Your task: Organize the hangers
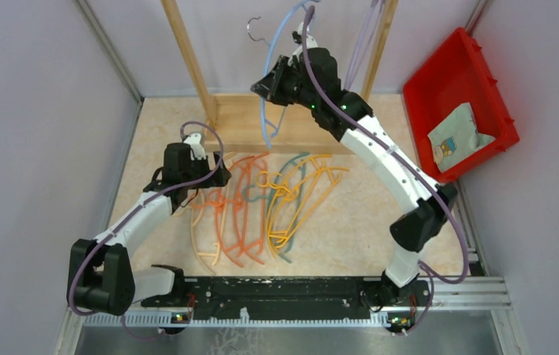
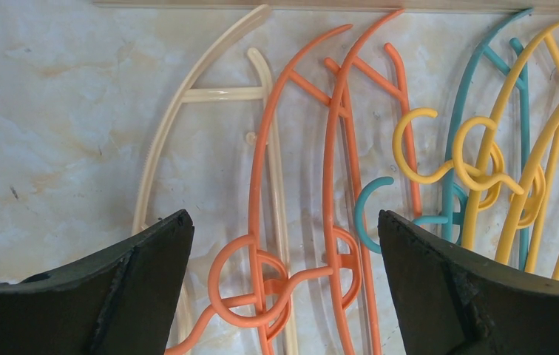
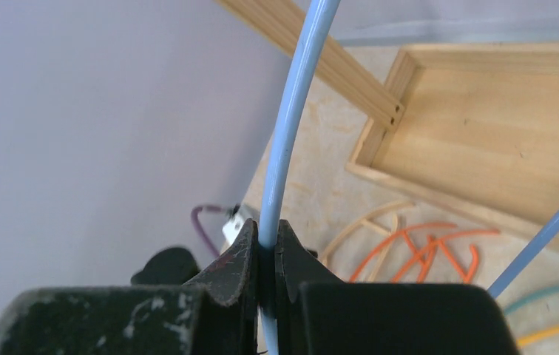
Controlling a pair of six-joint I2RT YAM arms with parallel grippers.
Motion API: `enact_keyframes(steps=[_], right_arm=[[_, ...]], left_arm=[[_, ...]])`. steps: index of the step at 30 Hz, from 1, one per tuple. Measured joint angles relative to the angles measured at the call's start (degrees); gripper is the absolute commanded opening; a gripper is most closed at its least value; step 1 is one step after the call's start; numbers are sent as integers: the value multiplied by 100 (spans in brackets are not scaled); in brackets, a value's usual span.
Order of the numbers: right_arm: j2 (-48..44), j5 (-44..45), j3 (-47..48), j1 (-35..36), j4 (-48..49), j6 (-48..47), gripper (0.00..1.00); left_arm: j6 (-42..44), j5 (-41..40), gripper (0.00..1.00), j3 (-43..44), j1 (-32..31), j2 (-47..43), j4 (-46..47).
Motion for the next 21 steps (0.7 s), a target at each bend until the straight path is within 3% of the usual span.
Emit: enact_keyframes(steps=[5,9,21], right_arm=[[887,-354,1075,-221,111,-61,0],[966,-601,1447,-238,341,-74,0],[321,-623,330,-629,1318,382,0]], left_arm=[[2,-24,100,-2,9,-114,0],[9,-72,100,-20,11,-131,-2],[31,-105,100,-57,11,-94,2]])
